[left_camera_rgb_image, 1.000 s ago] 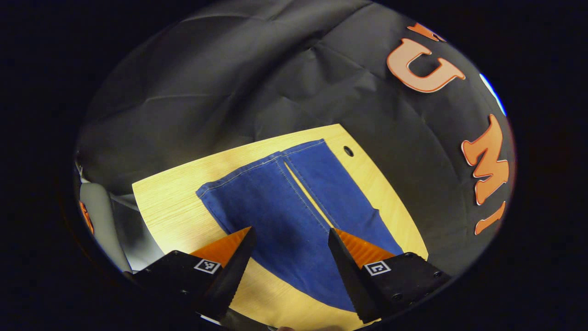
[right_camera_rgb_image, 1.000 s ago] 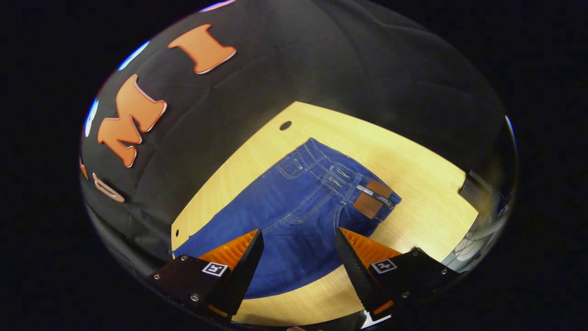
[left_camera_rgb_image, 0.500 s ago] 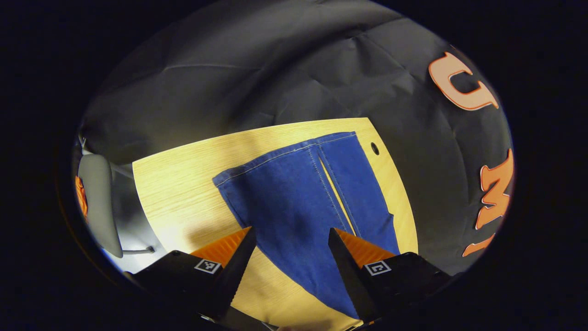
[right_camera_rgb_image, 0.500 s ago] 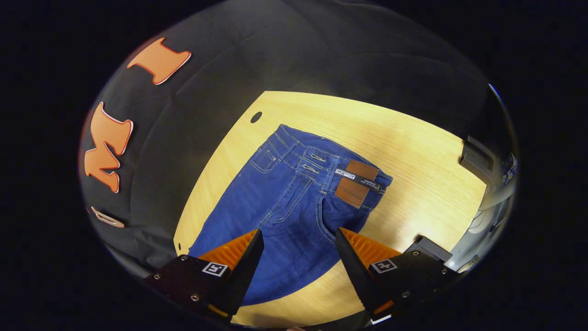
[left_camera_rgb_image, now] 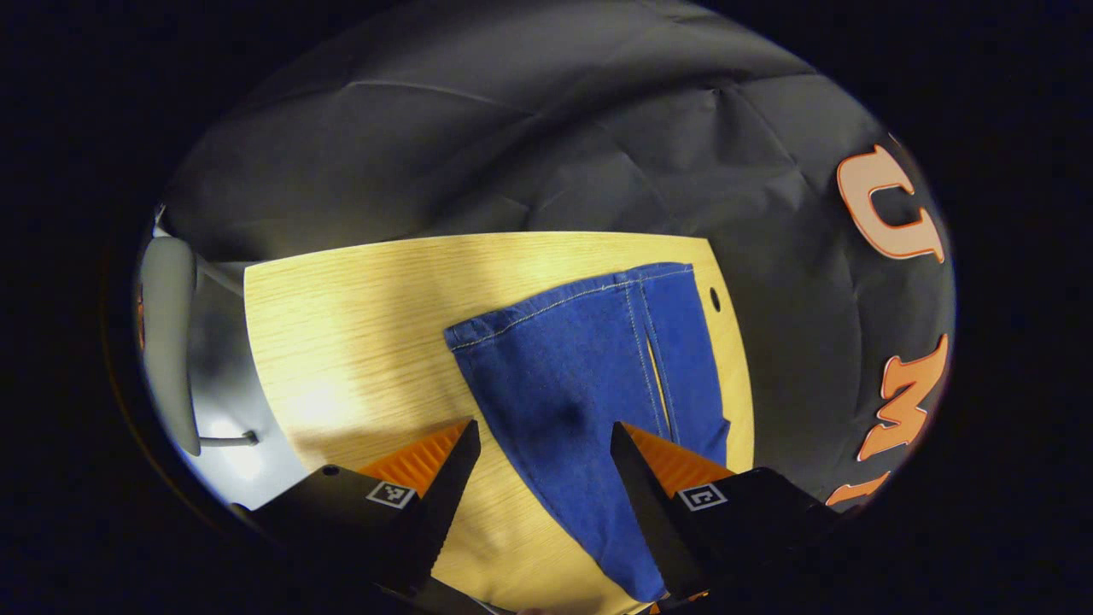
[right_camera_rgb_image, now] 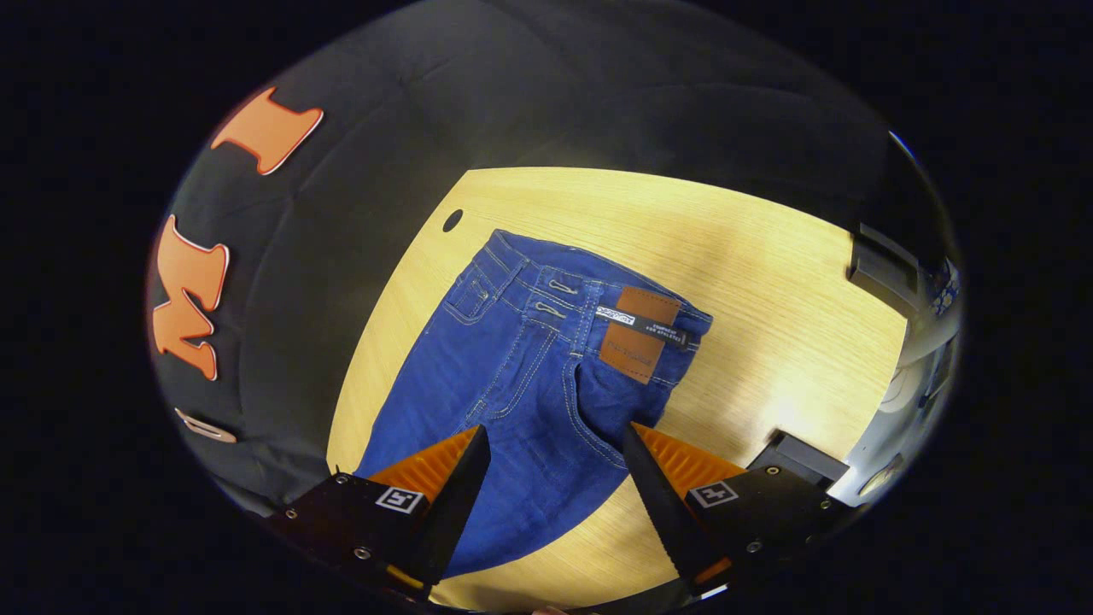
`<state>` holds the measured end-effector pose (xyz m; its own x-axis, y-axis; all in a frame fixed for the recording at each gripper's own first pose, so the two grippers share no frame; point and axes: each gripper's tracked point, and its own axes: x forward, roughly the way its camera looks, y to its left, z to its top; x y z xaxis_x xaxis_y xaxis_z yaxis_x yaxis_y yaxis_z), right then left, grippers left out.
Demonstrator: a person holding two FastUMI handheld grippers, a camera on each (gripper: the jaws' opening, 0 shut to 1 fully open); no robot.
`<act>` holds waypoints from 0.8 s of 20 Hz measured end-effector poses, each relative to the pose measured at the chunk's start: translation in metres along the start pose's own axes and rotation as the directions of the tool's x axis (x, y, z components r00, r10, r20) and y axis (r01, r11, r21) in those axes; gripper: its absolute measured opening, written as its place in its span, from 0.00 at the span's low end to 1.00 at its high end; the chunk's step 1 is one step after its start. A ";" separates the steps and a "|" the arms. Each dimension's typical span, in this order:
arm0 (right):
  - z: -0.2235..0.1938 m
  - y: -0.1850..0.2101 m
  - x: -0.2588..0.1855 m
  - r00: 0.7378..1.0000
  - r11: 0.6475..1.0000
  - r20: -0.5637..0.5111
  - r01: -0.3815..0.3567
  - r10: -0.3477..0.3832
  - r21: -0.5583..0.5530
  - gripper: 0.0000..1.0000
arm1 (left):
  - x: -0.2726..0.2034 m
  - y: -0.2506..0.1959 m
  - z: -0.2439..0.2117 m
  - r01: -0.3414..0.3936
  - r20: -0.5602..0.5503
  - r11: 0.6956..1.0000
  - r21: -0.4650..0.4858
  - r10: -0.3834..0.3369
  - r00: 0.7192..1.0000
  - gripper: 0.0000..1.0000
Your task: Grasp the waist and the cuffs of the jeans and fold them to make the two legs overlap; first hold the waist and fold one-third of the jeans toward the cuffs, then hold the cuffs and fold the remaining one-third in the same direction to finish folding.
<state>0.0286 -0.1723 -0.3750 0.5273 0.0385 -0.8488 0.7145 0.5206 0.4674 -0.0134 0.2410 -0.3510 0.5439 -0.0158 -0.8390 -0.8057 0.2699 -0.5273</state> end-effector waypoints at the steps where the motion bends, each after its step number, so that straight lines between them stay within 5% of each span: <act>1: 0.001 -0.005 0.001 1.000 1.000 0.000 0.007 -0.007 0.004 0.97 | 0.003 -0.001 0.001 0.011 0.001 1.000 -0.003 -0.011 1.000 0.95; 9: 0.005 -0.035 0.019 0.999 0.994 -0.007 0.037 -0.037 0.107 0.97 | 0.017 -0.008 0.013 0.073 0.009 0.997 0.009 -0.073 0.997 0.92; 12: 0.009 -0.024 0.032 1.000 0.989 -0.008 -0.010 0.011 0.150 0.98 | 0.027 -0.020 0.014 0.152 0.009 0.988 -0.001 -0.152 0.988 0.92; 16: 0.012 -0.011 0.042 0.999 0.987 -0.008 -0.048 0.050 0.155 0.96 | 0.030 -0.019 0.025 0.223 0.042 0.972 -0.071 -0.220 0.975 0.78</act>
<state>0.0482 -0.1870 -0.4131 0.5588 0.0710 -0.8263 0.7510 0.3793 0.5405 0.0240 0.2591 -0.3628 0.7174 -0.0346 -0.6958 -0.6788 0.1904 -0.7092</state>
